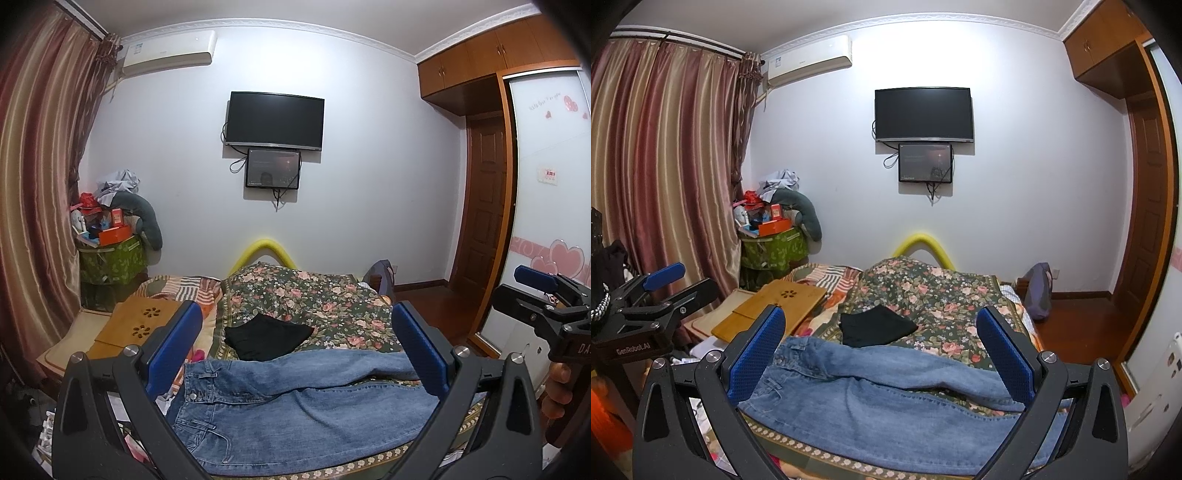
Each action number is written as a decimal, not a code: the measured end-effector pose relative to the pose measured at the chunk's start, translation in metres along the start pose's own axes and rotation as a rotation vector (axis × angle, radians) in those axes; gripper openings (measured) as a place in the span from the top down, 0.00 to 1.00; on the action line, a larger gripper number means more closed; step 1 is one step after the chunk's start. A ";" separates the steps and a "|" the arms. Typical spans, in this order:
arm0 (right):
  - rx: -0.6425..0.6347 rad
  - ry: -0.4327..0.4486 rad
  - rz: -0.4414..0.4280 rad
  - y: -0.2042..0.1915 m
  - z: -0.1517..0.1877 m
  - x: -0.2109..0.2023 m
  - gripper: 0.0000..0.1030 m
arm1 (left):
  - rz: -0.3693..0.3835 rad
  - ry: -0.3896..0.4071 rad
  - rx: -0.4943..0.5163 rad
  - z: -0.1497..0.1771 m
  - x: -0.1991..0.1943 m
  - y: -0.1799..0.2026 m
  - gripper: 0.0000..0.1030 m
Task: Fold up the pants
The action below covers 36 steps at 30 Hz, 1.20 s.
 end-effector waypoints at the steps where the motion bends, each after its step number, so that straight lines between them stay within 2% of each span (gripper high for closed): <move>1: 0.000 0.000 0.001 0.000 0.001 0.000 0.00 | 0.000 0.000 0.000 0.000 0.000 0.000 0.00; 36: 0.005 0.004 0.002 0.003 0.001 0.006 0.00 | -0.004 0.002 0.005 0.002 0.007 0.003 0.00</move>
Point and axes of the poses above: each gripper's, at about its wrist camera, not at the fingertips, and x roughly the way its jaws point, y to its right, z to its underside, the point moved 9 cm from there along x, roughly the way its jaws point, and after that the axes turned 15 degrees about -z, right-handed, at the moved point
